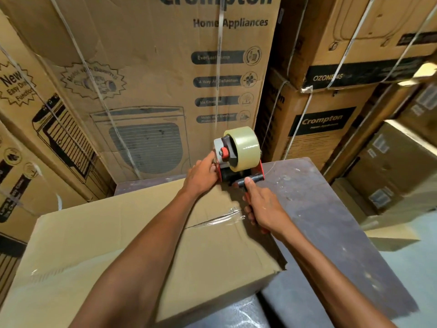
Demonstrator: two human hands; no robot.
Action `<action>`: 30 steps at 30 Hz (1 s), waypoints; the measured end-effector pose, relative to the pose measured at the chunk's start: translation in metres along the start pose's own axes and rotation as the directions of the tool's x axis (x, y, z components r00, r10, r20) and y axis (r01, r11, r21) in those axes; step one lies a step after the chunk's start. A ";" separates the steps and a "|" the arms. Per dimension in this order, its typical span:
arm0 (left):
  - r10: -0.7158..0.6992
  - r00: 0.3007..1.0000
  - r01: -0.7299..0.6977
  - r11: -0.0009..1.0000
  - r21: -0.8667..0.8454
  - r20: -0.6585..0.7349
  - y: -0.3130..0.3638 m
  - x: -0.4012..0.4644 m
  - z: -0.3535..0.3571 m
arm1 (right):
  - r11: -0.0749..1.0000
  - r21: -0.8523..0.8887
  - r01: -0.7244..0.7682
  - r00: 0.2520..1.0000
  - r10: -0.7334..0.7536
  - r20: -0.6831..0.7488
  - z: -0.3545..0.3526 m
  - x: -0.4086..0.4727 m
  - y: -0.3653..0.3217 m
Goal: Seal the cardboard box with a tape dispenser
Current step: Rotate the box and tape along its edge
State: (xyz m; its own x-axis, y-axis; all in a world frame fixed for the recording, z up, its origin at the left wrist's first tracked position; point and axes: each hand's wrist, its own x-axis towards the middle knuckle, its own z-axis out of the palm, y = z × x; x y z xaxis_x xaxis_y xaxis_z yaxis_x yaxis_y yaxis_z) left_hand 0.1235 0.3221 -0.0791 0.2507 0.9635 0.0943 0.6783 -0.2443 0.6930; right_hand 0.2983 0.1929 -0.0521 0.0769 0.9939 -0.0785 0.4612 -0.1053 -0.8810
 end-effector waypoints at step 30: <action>0.318 0.888 -0.448 0.757 0.475 0.330 -0.001 -0.092 0.015 | 0.977 0.143 -0.161 0.986 0.154 0.057 -0.023 -0.118 0.019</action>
State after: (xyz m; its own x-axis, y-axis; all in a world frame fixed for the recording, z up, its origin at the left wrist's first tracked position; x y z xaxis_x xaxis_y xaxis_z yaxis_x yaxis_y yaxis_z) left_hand 0.1103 0.2322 -0.0994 0.6670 0.7420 0.0683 0.7294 -0.6689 0.1432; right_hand 0.3180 0.0730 -0.0487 0.0961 0.9660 -0.2400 0.3117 -0.2582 -0.9144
